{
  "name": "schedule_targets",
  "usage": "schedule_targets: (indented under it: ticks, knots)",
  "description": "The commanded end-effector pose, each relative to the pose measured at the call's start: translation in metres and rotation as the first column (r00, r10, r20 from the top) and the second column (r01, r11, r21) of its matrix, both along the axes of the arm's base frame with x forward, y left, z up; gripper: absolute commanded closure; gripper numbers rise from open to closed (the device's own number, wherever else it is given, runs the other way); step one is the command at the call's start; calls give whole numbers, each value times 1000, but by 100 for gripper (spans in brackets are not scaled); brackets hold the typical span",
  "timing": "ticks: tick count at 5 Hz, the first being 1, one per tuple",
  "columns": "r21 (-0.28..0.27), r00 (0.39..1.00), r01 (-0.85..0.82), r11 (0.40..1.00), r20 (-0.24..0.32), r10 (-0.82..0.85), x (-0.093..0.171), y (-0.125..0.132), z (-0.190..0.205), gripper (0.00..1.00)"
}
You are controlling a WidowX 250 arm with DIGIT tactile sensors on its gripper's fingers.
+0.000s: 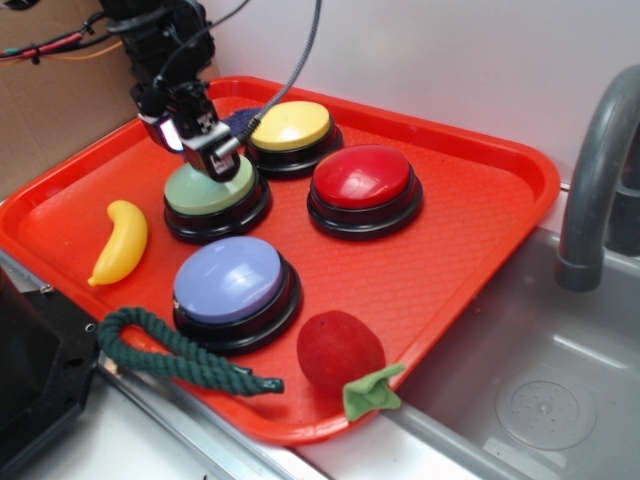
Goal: Push the green button.
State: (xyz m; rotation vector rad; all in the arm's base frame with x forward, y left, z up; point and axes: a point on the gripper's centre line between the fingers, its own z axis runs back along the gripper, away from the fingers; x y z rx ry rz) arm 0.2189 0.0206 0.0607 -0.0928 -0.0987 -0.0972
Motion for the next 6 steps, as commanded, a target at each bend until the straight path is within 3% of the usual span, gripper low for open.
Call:
schedule_targets:
  ticks: [1,6]
  knots:
    - [91,999,22,996,-36,-19,10,-1,-17,0]
    - [86,998,8,996,64,-13,3,4,34,0]
